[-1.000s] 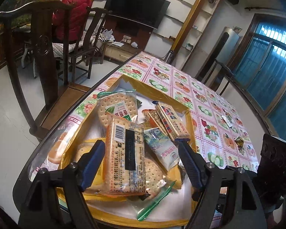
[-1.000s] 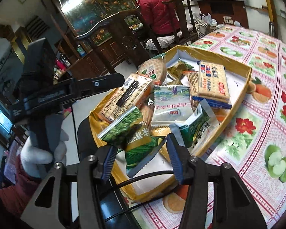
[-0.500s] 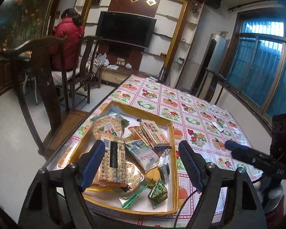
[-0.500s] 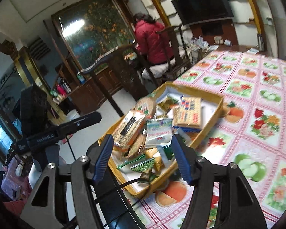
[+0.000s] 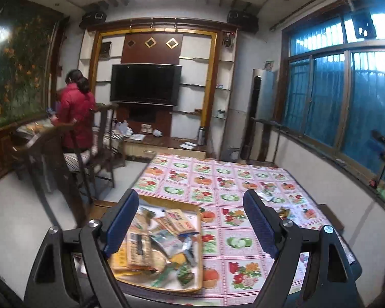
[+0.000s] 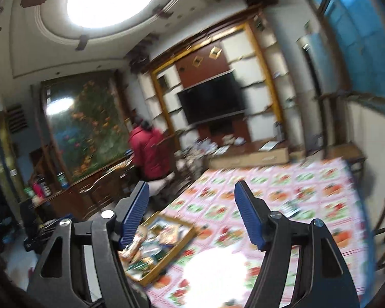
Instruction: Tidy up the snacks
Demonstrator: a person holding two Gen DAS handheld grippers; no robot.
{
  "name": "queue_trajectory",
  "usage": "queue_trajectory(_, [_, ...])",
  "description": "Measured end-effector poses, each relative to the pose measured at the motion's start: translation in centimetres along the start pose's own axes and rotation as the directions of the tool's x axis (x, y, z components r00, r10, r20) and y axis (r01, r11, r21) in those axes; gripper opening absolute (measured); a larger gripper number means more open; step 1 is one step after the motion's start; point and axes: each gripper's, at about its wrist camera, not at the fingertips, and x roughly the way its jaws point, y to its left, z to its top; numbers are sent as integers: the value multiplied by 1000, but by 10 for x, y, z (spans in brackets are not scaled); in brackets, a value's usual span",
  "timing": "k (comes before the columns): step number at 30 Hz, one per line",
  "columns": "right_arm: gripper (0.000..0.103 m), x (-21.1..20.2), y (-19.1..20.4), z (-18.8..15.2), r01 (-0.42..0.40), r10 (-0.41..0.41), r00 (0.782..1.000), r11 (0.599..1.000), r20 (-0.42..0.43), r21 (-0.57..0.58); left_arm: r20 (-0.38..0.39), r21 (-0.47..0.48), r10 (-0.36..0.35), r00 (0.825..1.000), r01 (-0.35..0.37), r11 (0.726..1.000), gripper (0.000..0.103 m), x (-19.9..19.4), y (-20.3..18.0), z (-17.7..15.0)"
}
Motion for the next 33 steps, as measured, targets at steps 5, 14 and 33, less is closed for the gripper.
queue_trajectory(5, [73,-76,-12,58,228,-226,970,974,92,-12,52,154,167,985,-173,973,84,-36,-14,51])
queue_trajectory(14, [75,-172,-9,148,462,-470,828,881,306,103,145,157,266,953,-288,945,86,-66,-5,181])
queue_trajectory(33, [83,27,-31,-8,353,-371,916,926,-153,-133,-158,186,-282,946,309,933,100,111,-127,-34])
